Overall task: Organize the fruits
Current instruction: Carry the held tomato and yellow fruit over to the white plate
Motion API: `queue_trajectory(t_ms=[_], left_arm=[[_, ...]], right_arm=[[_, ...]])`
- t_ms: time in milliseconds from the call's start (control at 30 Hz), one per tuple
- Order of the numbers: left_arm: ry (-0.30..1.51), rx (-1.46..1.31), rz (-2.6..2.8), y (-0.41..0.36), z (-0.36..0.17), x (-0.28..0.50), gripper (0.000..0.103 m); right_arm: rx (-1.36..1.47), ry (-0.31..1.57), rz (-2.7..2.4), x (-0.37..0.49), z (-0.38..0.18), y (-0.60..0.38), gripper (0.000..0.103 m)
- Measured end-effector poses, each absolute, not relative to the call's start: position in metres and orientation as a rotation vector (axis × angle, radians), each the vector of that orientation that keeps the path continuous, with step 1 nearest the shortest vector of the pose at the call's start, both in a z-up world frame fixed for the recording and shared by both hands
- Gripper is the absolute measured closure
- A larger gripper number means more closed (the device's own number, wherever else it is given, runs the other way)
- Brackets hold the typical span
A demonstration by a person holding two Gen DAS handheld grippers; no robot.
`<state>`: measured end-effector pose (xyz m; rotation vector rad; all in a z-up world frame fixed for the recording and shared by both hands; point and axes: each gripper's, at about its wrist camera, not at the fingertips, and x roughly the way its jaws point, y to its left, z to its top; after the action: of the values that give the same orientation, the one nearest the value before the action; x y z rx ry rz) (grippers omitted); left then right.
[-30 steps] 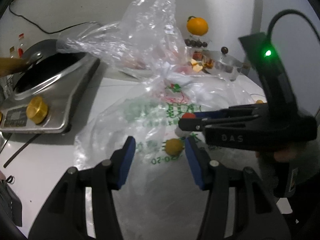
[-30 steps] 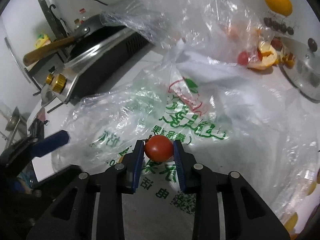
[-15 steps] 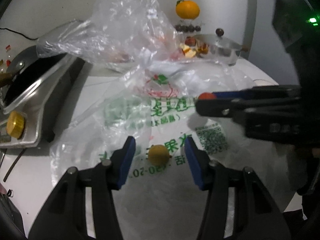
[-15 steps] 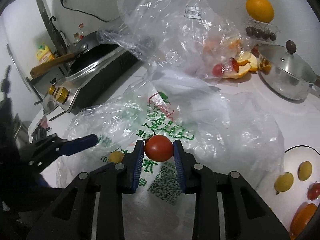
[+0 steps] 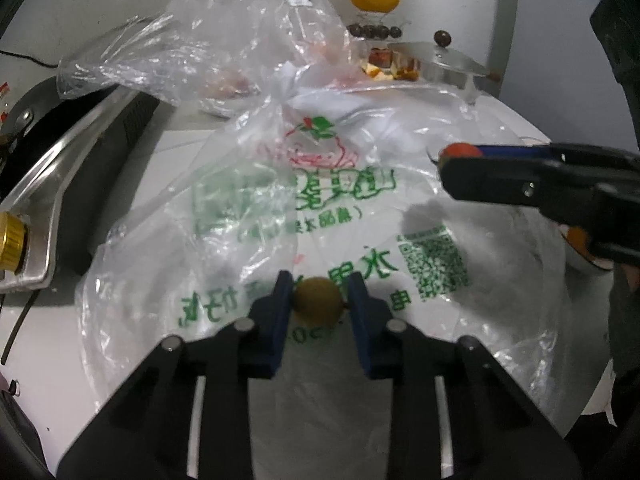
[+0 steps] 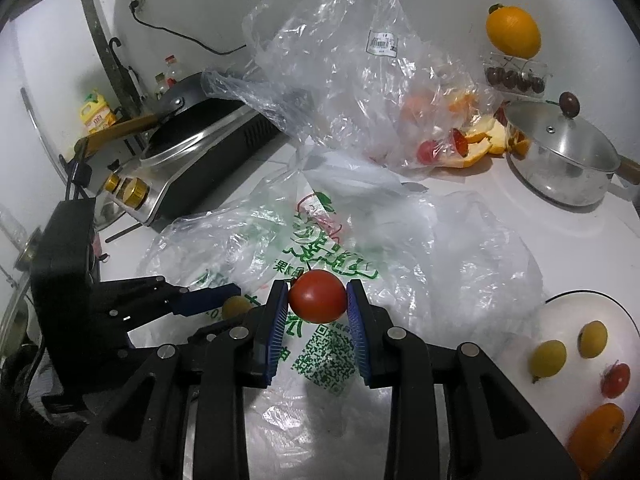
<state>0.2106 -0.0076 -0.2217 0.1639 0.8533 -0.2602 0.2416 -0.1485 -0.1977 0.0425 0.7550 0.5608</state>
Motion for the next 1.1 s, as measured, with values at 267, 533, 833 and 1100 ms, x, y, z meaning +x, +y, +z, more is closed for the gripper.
queue_trajectory(t_ms=[267,533,833,1100], left_arm=[[0.798,0.158,-0.298,-0.019,-0.197,0.189,0.074],[0.753,0.140,-0.333,-0.040,-0.172,0.174,0.074],[0.741,0.130,-0.389,-0.071,-0.161,0.160,0.074],[0.730,0.142,-0.421,-0.102,-0.158,0.152,0.074]], right_arm=[[0.042,0.735,0.546,0.226,-0.189,-0.162,0.071],[0.049,0.704,0.506,0.207,-0.177,-0.187,0.071],[0.082,0.687,0.437,0.189,-0.175,-0.232,0.071],[0.110,0.680,0.384,0.177,-0.177,-0.272,0.071]])
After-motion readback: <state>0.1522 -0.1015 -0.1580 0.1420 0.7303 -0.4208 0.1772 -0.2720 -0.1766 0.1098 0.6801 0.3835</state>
